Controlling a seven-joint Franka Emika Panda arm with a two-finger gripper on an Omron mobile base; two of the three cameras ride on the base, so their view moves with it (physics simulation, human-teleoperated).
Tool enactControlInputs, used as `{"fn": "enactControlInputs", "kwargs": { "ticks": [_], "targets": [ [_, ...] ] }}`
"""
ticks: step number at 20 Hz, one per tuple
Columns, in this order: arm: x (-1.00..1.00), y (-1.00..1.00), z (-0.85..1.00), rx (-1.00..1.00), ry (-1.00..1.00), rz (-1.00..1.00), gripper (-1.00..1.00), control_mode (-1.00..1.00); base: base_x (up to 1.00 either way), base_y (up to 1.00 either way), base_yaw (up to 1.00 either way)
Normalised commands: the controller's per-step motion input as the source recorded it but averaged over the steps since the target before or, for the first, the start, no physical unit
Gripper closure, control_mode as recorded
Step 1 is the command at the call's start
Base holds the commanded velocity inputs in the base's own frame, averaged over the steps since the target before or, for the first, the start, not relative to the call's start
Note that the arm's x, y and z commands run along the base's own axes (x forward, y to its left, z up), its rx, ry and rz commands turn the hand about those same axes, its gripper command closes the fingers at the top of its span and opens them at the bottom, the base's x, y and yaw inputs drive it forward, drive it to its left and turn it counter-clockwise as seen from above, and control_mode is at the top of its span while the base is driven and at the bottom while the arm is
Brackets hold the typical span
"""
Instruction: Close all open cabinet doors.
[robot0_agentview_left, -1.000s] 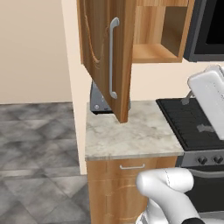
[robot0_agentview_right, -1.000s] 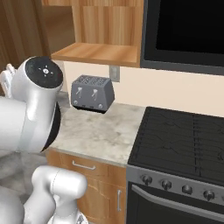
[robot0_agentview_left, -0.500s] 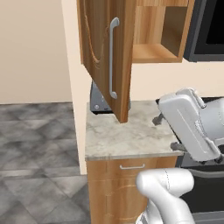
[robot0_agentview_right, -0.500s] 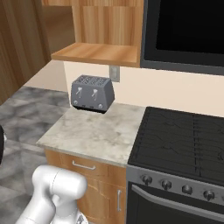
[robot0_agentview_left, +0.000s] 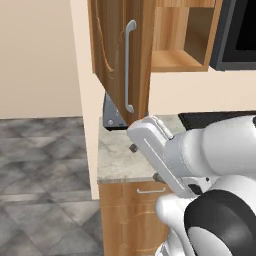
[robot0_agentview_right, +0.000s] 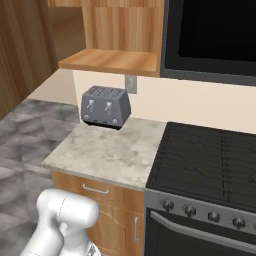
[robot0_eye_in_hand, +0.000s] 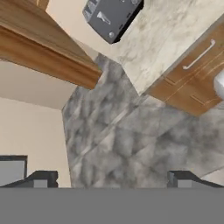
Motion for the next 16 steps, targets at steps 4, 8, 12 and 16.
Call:
{"fn": "enactControlInputs", "kwargs": {
  "ticks": [4, 8, 12, 16],
  "targets": [
    [0.41, 0.59, 0.0, -0.08, 0.0, -0.29, -1.0, -1.0, 0.0, 0.0, 0.0],
    [0.43, 0.53, 0.04, -0.01, -0.01, -0.3, -1.0, -1.0, 0.0, 0.0, 0.0],
    [0.55, 0.26, 0.04, 0.01, -0.01, -0.16, -1.0, -1.0, 0.0, 0.0, 0.0],
    [0.64, 0.02, 0.0, 0.07, -0.03, -0.05, -1.0, -1.0, 0.0, 0.0, 0.0]
  ]
}}
